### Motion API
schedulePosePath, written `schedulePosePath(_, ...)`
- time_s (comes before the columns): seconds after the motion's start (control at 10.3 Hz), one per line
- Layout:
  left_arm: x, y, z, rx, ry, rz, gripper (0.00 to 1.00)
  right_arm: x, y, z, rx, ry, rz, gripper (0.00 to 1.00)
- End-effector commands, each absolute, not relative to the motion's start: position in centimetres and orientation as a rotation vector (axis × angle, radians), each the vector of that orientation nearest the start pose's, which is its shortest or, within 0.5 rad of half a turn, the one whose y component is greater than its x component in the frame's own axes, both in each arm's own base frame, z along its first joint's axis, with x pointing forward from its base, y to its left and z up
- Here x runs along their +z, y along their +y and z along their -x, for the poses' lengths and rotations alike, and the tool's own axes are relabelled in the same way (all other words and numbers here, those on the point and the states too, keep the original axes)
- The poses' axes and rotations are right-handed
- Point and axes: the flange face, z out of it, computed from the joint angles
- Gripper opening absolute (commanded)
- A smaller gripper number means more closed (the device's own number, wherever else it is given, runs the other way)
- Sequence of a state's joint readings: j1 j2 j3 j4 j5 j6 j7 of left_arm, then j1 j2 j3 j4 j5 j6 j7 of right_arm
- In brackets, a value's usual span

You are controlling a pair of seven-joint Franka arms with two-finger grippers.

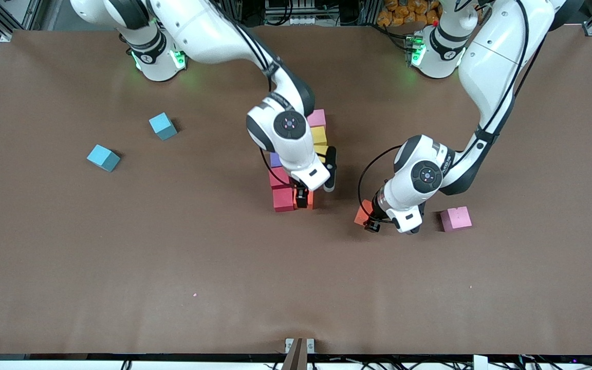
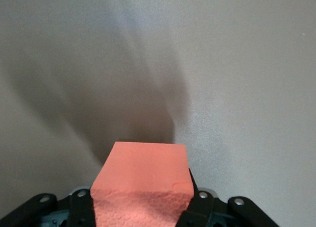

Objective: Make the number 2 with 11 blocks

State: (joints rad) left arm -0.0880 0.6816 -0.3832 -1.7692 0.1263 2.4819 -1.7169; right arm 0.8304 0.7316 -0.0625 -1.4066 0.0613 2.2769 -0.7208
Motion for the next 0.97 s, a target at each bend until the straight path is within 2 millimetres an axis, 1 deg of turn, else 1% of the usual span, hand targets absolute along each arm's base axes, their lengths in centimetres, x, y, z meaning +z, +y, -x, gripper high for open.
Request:
schedulePosePath(0.0, 21.1, -30.2, -60.1, 0.173, -2.002, 2.612, 0.46, 34.0, 45.9, -50.3, -0.188, -2.040, 2.339, 1.00)
schedulePosePath(0.1, 21.4, -31.7, -59.6, 0.178, -2.045, 2.581, 0.46, 36.3, 42.2, -51.0, -0.205, -1.967, 2.399, 1.00)
schedulePosePath(0.19, 21.6, -33.0, -59.1, 0.183, -2.086, 2.548, 0.46, 38.1, 39.0, -52.0, -0.227, -1.906, 2.447, 1.00)
schedulePosePath(0.29, 21.7, -33.8, -58.7, 0.183, -2.116, 2.520, 0.46, 40.2, 34.5, -53.9, -0.265, -1.818, 2.513, 1.00)
schedulePosePath(0.39, 21.9, -35.0, -58.2, 0.191, -2.147, 2.496, 0.46, 44.2, 30.0, -55.3, -0.310, -1.719, 2.576, 1.00)
schedulePosePath(0.49, 21.9, -36.0, -57.8, 0.197, -2.192, 2.452, 0.46, 46.5, 26.1, -56.4, -0.318, -1.641, 2.629, 1.00)
schedulePosePath(0.58, 21.7, -37.0, -57.2, 0.202, -2.225, 2.414, 0.46, 47.9, 23.1, -57.1, -0.333, -1.579, 2.671, 1.00)
schedulePosePath(0.68, 21.6, -37.6, -57.4, 0.209, -2.289, 2.357, 0.45, 49.6, 19.5, -57.6, -0.338, -1.499, 2.718, 1.00)
schedulePosePath(0.78, 21.5, -38.0, -58.0, 0.218, -2.370, 2.284, 0.45, 51.6, 16.4, -57.6, -0.360, -1.391, 2.774, 1.00)
schedulePosePath(0.87, 21.0, -39.6, -57.3, 0.234, -2.382, 2.261, 0.45, 53.2, 13.9, -57.5, -0.389, -1.200, 2.853, 1.00)
